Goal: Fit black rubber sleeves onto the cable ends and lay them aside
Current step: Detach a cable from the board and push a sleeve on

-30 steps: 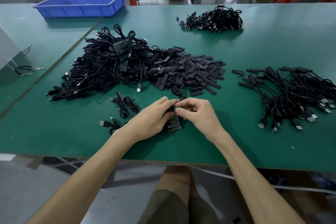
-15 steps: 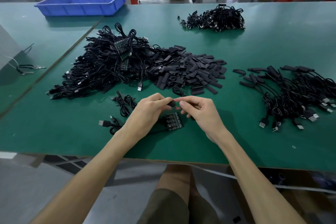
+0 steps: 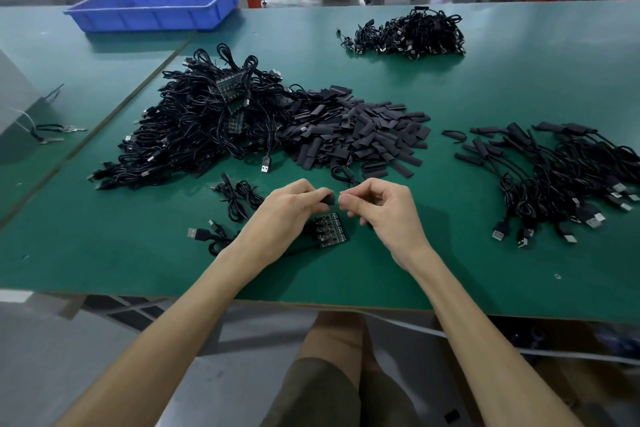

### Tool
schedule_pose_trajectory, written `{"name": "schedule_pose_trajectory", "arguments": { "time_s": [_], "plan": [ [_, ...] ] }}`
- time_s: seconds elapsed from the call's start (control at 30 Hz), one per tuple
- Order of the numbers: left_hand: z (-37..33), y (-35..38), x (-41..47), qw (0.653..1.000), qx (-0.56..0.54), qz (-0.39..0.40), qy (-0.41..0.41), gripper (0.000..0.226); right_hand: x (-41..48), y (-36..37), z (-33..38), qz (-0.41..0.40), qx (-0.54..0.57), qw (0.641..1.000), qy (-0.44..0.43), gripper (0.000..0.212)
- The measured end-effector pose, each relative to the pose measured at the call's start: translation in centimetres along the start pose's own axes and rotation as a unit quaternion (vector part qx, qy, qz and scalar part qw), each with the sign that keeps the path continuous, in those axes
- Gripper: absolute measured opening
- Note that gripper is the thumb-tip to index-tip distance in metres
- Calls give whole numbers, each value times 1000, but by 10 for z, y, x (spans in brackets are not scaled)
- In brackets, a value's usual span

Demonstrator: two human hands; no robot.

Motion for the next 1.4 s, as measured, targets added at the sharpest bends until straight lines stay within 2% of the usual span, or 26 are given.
{"name": "schedule_pose_trajectory", "arguments": {
  "time_s": [0.1, 0.2, 0.67, 0.93, 1.4],
  "plan": [
    [-2, -1, 1, 1000, -2, 0, -7, 30, -1, 2, 2, 16, 41, 999, -5, 1],
    [-2, -2, 2, 1000, -11, 4, -13, 30, -1, 2, 1, 25, 64, 998, -1, 7],
    [8, -2, 2, 998, -41, 0, -53, 22, -1, 4, -3, 32, 43, 999, 7, 3],
    [17, 1, 4, 994, -46, 4, -97, 24, -1, -2, -10, -3, 40, 999, 22, 5],
    [9, 1, 5, 997, -48, 19, -60, 27, -1, 0, -9, 14, 69, 997, 29, 1]
  ]
}}
Point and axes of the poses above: each hand's wrist, its own x-axis towards the middle knuckle, its own y-axis out of the palm, z = x × y, the point moved 10 cm from there along x, towards the middle knuckle, and after that the axes turned 14 degrees about -x, right-handed, at the moved point
